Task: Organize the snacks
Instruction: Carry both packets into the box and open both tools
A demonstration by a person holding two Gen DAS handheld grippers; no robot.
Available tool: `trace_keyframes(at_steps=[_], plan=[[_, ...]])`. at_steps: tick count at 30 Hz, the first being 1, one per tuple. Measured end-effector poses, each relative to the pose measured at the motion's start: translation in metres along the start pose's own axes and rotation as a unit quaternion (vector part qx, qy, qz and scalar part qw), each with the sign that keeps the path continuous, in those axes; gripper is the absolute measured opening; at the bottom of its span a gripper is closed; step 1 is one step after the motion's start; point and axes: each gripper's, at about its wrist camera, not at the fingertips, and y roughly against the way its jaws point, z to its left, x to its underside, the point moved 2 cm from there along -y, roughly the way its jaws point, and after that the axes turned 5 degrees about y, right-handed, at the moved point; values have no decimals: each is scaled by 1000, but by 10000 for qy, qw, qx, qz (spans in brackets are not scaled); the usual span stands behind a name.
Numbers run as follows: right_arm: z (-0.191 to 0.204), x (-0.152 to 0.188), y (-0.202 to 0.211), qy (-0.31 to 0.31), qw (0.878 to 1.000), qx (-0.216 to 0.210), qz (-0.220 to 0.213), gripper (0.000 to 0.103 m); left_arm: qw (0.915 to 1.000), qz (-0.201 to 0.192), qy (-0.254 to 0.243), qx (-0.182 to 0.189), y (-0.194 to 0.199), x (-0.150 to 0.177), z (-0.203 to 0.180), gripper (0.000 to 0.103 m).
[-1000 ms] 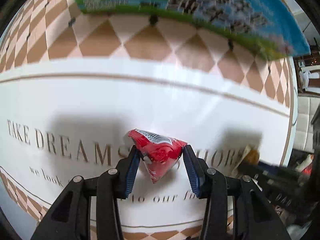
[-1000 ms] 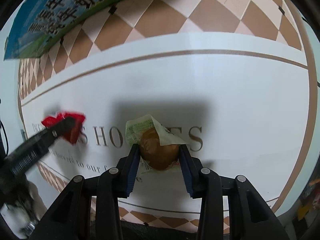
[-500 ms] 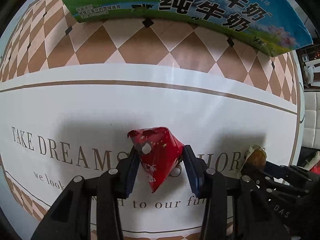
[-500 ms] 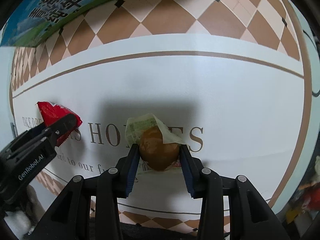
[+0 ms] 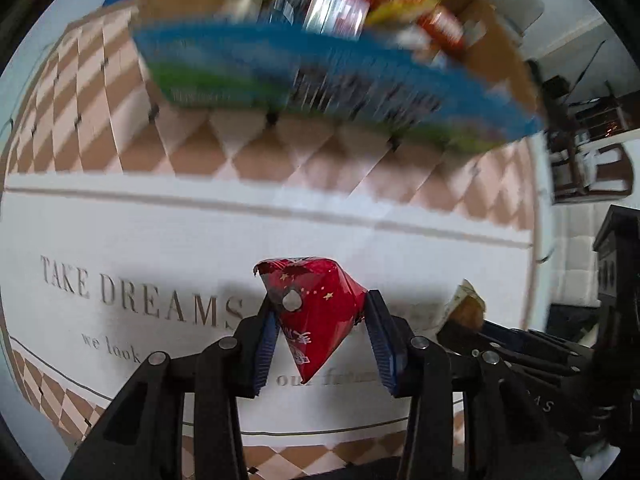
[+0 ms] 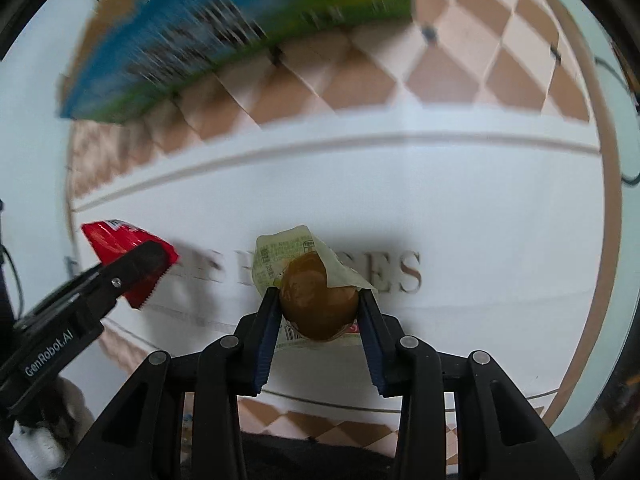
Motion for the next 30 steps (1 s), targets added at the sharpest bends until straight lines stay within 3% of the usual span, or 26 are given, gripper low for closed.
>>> trace_keyframes(at_steps=[6, 10, 13, 21, 28, 29, 30], plan=[[23, -40, 86, 211, 9958, -393, -803, 41, 9977, -568, -44, 376, 71, -57, -25, 40], [34, -83, 134, 388, 9907, -446, -1227, 41, 9963, -825, -115, 212, 92, -106, -35, 40], [34, -124, 154, 514, 9887, -245, -1385, 41, 9969, -773, -124, 19, 80, -139, -34, 40], [20, -201, 110, 307, 9947, 120, -969, 41, 9994, 46, 27, -337, 1, -192, -17, 41], [7, -213, 57, 70, 9989, 5, -459, 42, 9966, 628, 65, -530, -45, -200, -2, 42], [5, -214, 51, 26, 9995, -18, -321, 47, 9958, 674, 63, -608, -48, -200, 0, 48], [5, -215, 48, 14, 9997, 17, -246, 59, 9954, 700, 76, -657, -50, -200, 2, 54]])
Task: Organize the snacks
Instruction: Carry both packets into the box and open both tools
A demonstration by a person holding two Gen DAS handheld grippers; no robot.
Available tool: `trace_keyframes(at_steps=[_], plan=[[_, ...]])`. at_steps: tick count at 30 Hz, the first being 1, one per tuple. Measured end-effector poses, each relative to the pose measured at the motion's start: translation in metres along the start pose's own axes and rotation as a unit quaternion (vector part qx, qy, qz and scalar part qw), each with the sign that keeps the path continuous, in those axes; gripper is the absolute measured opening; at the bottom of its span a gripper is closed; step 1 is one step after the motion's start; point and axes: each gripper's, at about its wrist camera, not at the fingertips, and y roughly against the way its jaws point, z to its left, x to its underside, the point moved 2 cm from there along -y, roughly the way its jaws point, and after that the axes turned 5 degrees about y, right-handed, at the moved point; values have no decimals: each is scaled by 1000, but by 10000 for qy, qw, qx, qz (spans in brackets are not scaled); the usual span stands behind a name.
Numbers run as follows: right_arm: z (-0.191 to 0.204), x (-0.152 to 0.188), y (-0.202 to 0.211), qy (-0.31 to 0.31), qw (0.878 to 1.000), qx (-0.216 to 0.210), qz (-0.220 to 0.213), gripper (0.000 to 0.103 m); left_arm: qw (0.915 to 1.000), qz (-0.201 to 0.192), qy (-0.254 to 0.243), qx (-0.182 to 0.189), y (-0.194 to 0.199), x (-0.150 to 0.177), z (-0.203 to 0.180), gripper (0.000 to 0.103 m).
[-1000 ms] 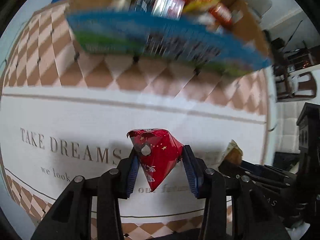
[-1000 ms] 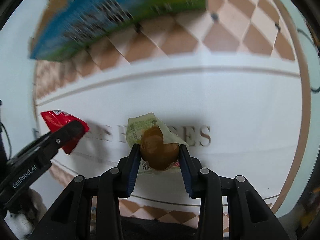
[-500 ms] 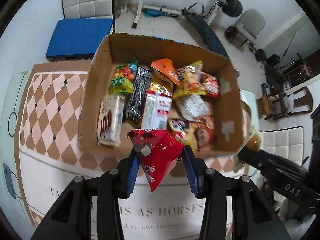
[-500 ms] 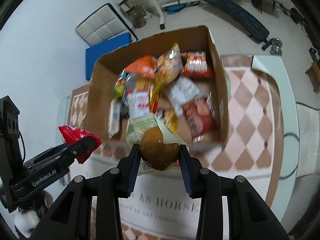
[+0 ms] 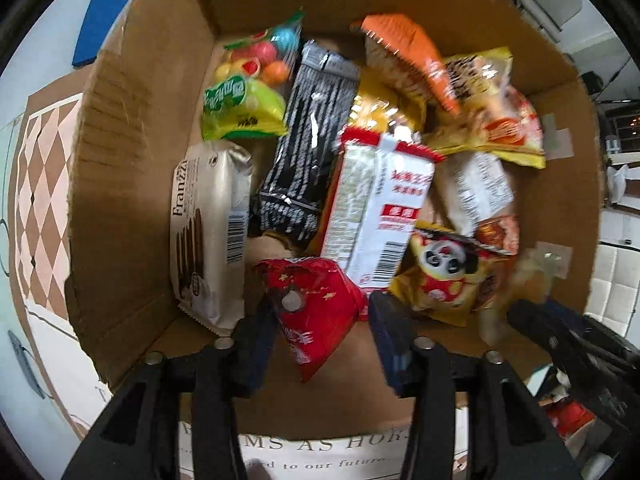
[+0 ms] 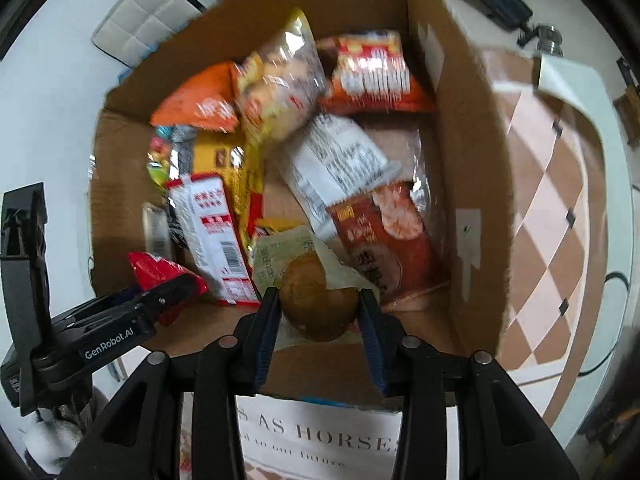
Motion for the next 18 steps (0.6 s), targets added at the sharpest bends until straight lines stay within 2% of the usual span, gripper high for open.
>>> trace_keyframes(at_steps=[1, 2, 10, 18], plan=[[-1, -1, -3, 16, 10000, 48, 32, 89, 10000, 30, 24, -28, -2, 0, 2, 74], [0, -1, -2, 66, 9999, 85, -13, 96, 10000, 36, 45, -17, -4, 0, 3, 86], [14, -5, 12, 483, 9961, 684, -260, 96, 9999, -110, 12, -56, 2, -2, 5, 88], [11, 1, 26, 428, 9928, 1060, -359, 96, 9990, -366, -64, -259, 37, 2, -4, 89]])
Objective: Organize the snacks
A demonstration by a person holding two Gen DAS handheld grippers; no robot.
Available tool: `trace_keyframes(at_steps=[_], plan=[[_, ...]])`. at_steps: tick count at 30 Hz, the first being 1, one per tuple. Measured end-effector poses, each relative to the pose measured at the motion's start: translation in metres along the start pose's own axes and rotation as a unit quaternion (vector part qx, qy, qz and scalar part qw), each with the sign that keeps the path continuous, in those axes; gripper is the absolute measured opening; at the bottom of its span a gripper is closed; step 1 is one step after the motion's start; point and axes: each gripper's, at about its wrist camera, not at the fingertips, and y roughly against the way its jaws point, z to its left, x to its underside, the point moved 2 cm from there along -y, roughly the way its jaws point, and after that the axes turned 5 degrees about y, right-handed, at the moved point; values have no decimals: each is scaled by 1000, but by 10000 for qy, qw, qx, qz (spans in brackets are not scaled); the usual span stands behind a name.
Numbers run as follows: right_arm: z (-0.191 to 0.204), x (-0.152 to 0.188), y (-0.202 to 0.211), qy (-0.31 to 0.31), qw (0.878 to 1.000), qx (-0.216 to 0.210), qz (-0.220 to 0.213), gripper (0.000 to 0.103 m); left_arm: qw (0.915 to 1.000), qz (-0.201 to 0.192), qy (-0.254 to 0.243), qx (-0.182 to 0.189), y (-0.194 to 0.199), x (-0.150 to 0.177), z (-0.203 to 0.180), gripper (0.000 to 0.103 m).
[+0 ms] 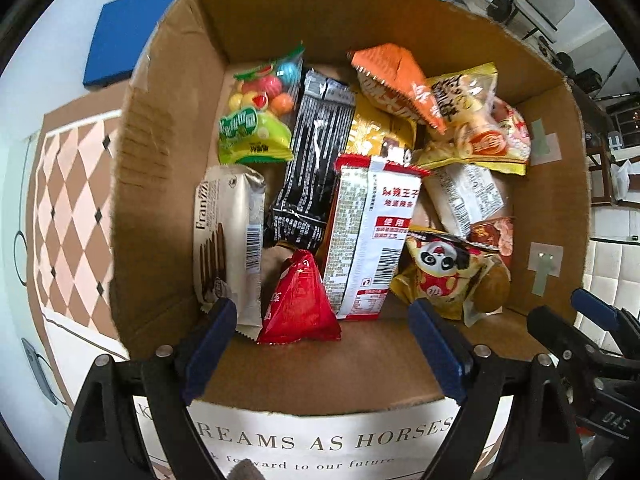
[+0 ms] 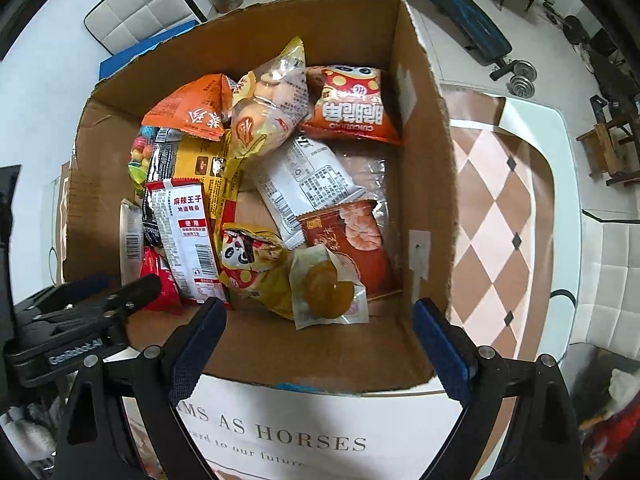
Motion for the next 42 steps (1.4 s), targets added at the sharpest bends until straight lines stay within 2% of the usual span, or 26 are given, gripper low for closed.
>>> trace_keyframes(at_steps=[7, 16, 24, 32, 42], plan=[[-3, 14, 22, -14, 9997, 91, -223, 96, 9988, -493, -54, -26, 41, 11, -4, 90], [1, 55, 75, -12, 9957, 193, -902, 96, 9897, -1427, -101, 56, 100, 58, -6, 90], [17, 116, 134, 114, 9885, 161, -1496, 96, 9759, -2169, -200, 159, 152, 125, -7, 90], [29, 182, 192, 223, 9784, 147, -2048, 96, 9683, -2480, -273, 139, 187, 184, 1, 90], [46, 253, 247, 423, 9673, 277, -2486, 96, 9548, -2952, -310, 174, 233, 239, 8, 90]])
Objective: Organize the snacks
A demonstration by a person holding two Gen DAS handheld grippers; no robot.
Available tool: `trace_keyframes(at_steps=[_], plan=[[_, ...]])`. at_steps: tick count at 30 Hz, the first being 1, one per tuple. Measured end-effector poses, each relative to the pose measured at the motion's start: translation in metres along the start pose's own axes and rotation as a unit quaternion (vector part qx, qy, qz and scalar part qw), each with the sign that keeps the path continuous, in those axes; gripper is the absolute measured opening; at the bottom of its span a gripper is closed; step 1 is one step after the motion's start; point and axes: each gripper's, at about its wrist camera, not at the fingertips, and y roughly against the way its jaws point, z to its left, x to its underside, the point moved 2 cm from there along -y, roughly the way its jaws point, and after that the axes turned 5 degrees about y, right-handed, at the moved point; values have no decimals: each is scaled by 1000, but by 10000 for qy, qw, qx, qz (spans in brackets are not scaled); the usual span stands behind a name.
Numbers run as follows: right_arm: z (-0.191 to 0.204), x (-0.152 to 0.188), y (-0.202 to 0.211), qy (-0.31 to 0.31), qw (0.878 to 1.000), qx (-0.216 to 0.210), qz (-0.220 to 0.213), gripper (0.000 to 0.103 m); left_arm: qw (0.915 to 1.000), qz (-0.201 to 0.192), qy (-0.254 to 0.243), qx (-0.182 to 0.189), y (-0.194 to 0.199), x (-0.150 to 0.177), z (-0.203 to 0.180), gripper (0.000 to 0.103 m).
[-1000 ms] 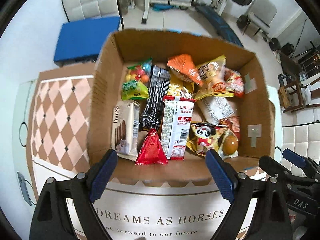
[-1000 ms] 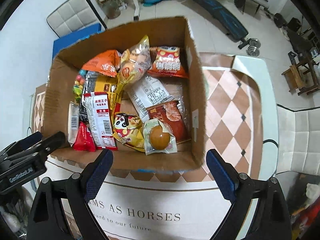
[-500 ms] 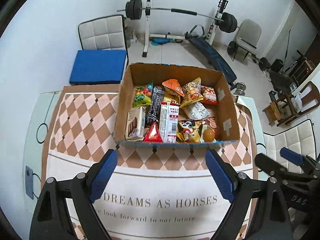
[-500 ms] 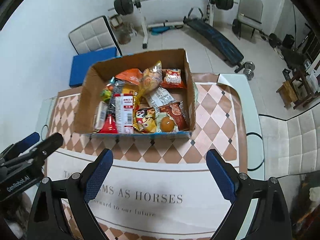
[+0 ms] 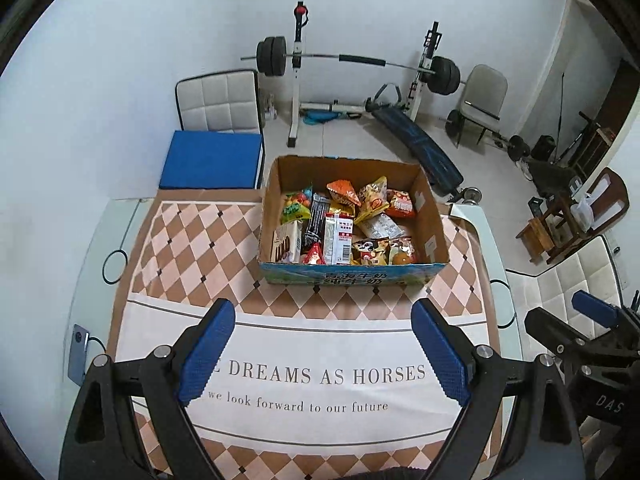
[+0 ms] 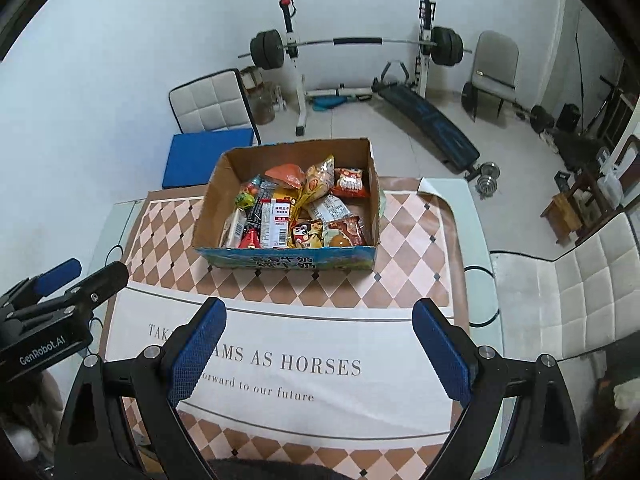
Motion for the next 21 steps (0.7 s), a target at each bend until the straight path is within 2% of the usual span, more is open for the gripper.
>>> trace_keyframes(at_steps=[3, 5, 12, 21], plan=[[4, 6, 21, 85, 9998, 73, -136, 96, 9999, -115, -39, -45, 15, 7, 0, 90], [7, 10, 33, 113, 9997, 119, -207, 98, 9998, -182, -64, -75, 24, 11, -1, 96], [11, 18, 69, 150, 9984, 239, -489, 100, 9990, -447, -58, -48, 51, 19, -1, 97], [13, 19, 86, 131, 9967, 380, -699, 100, 9978, -663, -7, -87, 60, 18, 0, 97]])
